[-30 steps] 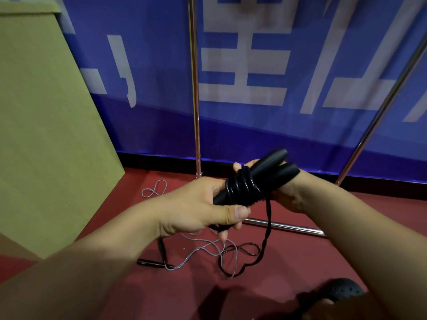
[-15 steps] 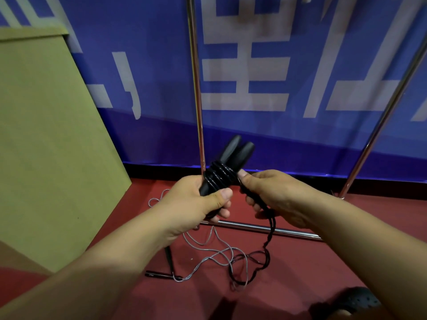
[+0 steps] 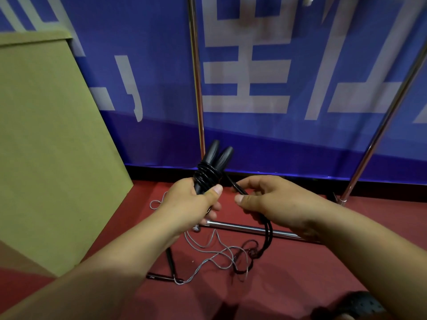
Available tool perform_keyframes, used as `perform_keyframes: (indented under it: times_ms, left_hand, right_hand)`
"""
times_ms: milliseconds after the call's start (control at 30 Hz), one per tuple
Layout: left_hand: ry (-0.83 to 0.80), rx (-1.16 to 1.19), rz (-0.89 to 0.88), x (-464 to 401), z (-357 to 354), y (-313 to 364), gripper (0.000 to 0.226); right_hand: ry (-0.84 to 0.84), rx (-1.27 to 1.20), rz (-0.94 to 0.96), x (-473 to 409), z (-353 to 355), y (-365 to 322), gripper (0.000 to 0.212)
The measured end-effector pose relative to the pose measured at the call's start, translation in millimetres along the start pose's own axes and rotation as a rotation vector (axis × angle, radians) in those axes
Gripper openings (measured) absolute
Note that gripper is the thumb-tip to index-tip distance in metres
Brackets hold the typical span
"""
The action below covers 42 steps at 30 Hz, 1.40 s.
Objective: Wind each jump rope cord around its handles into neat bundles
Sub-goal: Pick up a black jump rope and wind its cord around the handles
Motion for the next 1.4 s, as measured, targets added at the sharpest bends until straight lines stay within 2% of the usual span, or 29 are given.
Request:
perform_keyframes:
  times_ms: [167, 267, 333, 467, 567, 900, 1067, 1233, 1400]
  left_hand:
    - [0.044, -0.004, 0.032, -3, 6, -2, 0.017]
    - [0.059, -0.025, 0.042, -6, 11, -3, 0.017]
    - [0.095, -0.031, 0.060, -9, 16, -5, 0.017]
    - [0.181, -0.049, 0.096, -15, 28, -13, 0.022]
    - [0.160, -0.072, 0.114, -14, 29, -16, 0.023]
    - [-0.059, -0.275, 0.044, -9, 11, -15, 0.013]
    - [-0.268, -0.429, -0.062, -9, -3, -17, 0.009]
    - [-0.503, -0.407, -0.138, 0, -22, -12, 0.011]
    - [-0.579, -0.394, -0.132, 3, -25, -12, 0.012]
  right_hand:
    - [-0.032, -0.129, -0.077, 3, 0, 1, 0.008]
    - [-0.043, -0.083, -0.065, 5, 0, 1, 0.010]
    - [-0.027, -0.053, -0.043, 6, 0, -3, 0.003]
    - [-0.059, -0.051, -0.055, 8, 1, -5, 0.016]
    - [-0.048, -0.037, -0.019, 10, 0, -4, 0.015]
    - [-0.055, 0.061, 0.208, 21, 9, -16, 0.011]
    - [0.009, 0.049, 0.297, 20, 15, -20, 0.013]
    - [0.127, 0.114, 0.335, 14, 26, -19, 0.015]
    - [0.198, 0.269, 0.348, 11, 34, -14, 0.013]
Point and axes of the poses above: each hand's wrist, its own x-axis away from the middle knuckle, its own z-axis out of the back of the hand, y = z × x, the point moved 4 cm from there along -x, towards the middle knuckle, and after that the axes turned 2 degrees about -x, right-handed, at the moved point
